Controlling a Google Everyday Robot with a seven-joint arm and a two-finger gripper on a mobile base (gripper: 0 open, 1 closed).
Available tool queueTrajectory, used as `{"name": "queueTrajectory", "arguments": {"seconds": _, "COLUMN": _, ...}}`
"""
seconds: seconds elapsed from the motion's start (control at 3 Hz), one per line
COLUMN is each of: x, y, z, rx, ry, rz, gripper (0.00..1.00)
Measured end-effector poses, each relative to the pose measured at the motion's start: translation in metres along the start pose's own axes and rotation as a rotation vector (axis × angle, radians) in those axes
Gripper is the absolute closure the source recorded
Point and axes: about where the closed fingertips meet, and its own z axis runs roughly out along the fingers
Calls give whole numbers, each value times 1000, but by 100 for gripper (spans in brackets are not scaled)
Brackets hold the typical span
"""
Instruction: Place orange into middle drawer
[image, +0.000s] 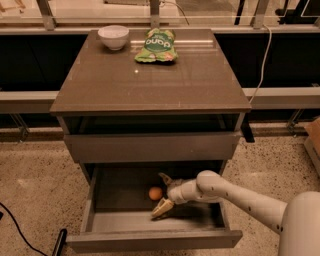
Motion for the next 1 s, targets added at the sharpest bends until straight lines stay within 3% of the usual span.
{"name": "queueTrajectory", "arguments": {"seconds": 0.67, "x": -10, "y": 8, "z": -10, "rx": 5, "ry": -39, "rz": -11, "gripper": 0}}
{"name": "queueTrajectory", "arguments": {"seconds": 1.0, "x": -24, "y": 18, "z": -31, "rx": 50, "ry": -72, "rz": -21, "gripper": 0}}
